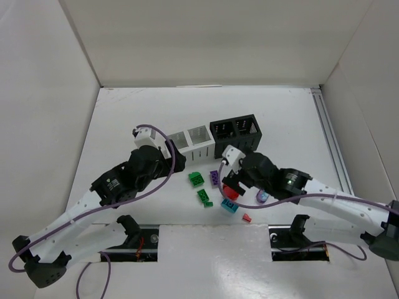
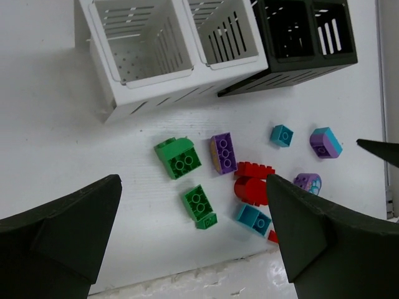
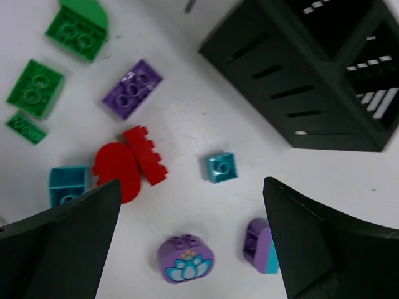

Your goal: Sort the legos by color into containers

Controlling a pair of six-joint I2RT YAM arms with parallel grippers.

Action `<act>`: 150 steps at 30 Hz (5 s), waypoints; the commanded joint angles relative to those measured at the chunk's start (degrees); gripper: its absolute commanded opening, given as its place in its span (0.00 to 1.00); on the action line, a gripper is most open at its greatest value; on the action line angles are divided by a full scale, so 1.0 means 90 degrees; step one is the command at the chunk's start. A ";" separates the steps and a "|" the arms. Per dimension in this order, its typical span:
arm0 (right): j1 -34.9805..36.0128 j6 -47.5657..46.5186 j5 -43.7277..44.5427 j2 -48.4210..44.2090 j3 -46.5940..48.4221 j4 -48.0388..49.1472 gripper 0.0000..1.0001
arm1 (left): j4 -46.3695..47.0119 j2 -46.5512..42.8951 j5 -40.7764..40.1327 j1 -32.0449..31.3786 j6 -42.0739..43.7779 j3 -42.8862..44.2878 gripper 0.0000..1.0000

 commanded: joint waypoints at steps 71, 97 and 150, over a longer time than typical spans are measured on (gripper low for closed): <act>-0.2290 -0.0348 -0.0873 0.1562 0.2404 0.0306 0.27 | 0.0918 -0.0101 0.0494 -0.0013 0.0641 -0.0532 1.00; -0.3163 -0.0565 -0.1335 0.2268 0.2455 0.0171 0.78 | 0.1281 0.0975 0.1237 -0.0071 0.0935 -0.0366 1.00; -0.1619 0.5932 0.1460 0.3272 -0.0983 0.2250 0.35 | 0.0754 0.0057 0.0914 -0.0071 0.0134 -0.1010 1.00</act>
